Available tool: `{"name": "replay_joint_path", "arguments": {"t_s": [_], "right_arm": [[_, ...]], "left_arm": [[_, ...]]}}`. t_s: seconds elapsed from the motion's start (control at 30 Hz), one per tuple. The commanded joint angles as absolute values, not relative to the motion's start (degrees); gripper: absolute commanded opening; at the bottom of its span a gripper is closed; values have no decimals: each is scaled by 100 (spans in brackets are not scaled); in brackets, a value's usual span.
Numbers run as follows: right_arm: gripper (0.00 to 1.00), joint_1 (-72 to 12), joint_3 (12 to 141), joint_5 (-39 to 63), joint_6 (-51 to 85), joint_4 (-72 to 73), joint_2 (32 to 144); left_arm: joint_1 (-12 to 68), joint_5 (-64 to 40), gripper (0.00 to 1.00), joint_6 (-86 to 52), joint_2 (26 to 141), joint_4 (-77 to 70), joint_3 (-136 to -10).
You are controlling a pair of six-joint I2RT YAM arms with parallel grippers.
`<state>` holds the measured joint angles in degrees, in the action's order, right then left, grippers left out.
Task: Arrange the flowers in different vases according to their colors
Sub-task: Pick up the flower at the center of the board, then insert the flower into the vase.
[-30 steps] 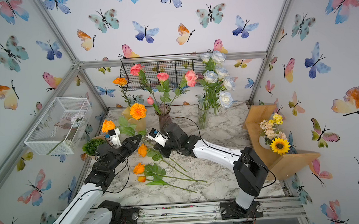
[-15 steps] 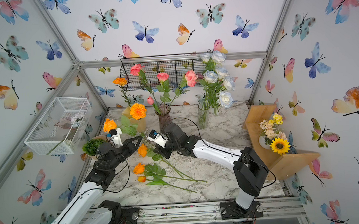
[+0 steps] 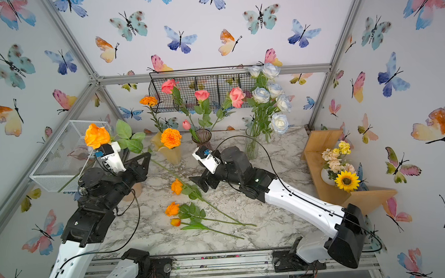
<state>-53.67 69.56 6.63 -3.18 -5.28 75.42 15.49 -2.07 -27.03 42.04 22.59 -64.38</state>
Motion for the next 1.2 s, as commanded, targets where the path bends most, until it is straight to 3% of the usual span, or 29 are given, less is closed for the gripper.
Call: {"name": "replay_joint_path", "arguments": {"t_s": [0.0, 0.23, 0.67, 0.97, 1.17], "right_arm": [[99, -5382, 6740, -16, -224, -573, 7336], [99, -5384, 6592, -113, -268, -422, 7041], [99, -5379, 6500, -249, -255, -395, 6895], [99, -5381, 6435, -323, -261, -457, 6816], [99, -5379, 6412, -426, -375, -534, 6783]], "left_arm": [[1564, 895, 0, -1915, 4174, 3317, -7075], [1564, 1843, 0, -1009, 4716, 3201, -8455], [1565, 2434, 0, -40, 6200, 655, -9424], [1360, 1688, 0, -225, 7941, 384, -10658], [897, 1130, 0, -789, 8469, 363, -10574]]}}
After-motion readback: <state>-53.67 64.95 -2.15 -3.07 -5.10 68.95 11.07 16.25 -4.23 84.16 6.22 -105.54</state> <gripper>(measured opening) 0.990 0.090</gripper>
